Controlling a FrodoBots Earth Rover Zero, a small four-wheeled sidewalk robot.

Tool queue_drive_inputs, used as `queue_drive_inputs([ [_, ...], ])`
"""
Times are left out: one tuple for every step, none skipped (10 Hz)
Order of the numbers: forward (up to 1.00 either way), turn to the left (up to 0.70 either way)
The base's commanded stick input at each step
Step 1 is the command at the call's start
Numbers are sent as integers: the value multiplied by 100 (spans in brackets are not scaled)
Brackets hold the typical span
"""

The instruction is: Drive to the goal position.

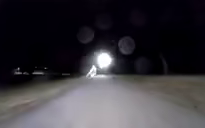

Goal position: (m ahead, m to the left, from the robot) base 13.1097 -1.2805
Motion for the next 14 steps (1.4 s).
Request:
queue_drive_inputs([
  [100, 33],
  [100, 37],
  [100, 40],
  [100, 36],
  [100, 12],
  [100, 1],
  [100, 0],
  [100, 0],
  [100, 0],
  [100, 0],
  [100, 0],
  [100, 0],
  [100, 0],
  [100, 0],
])
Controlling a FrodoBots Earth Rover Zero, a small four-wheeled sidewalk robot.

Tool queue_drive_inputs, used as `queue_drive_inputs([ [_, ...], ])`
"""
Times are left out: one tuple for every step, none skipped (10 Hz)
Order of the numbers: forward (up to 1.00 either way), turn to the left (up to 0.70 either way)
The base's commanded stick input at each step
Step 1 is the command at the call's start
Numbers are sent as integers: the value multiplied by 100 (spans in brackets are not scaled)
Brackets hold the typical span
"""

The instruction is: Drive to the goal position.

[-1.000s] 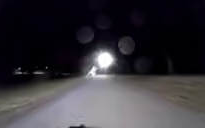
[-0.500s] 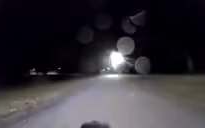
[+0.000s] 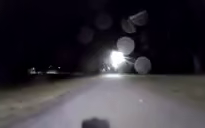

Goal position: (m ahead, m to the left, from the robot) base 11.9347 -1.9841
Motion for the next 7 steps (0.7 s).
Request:
queue_drive_inputs([
  [100, 0],
  [100, 0],
  [100, 0],
  [100, 0],
  [100, -5],
  [100, -13],
  [100, -32],
])
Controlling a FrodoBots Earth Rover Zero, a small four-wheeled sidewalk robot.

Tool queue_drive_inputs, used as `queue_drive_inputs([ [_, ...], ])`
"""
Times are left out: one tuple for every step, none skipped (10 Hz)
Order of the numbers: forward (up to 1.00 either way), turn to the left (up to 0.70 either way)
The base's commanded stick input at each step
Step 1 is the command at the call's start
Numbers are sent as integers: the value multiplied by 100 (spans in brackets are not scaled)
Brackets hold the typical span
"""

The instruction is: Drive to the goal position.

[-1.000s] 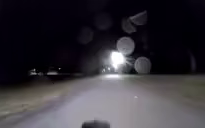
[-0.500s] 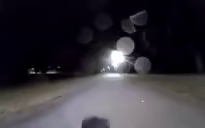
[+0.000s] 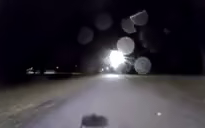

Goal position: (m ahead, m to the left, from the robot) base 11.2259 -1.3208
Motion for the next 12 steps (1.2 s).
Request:
queue_drive_inputs([
  [100, -40],
  [100, -38],
  [100, -33],
  [100, -19],
  [100, -2],
  [100, 0],
  [100, 0],
  [100, 0],
  [100, 0],
  [100, 0],
  [100, 0],
  [100, 0],
])
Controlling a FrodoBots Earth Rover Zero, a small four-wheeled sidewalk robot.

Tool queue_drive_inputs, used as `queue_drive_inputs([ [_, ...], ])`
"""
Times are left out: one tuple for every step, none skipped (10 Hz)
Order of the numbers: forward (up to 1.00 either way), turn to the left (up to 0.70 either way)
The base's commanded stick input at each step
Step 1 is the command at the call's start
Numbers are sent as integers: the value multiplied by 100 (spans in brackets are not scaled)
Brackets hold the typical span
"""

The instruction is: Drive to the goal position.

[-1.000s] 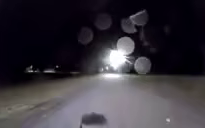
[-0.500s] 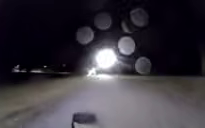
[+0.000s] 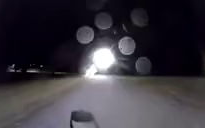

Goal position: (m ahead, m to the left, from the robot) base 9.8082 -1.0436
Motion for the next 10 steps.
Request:
queue_drive_inputs([
  [100, 0],
  [100, 0],
  [100, 0],
  [100, 0],
  [100, 0],
  [100, 0],
  [100, 0],
  [100, 0],
  [100, 0],
  [100, 0],
])
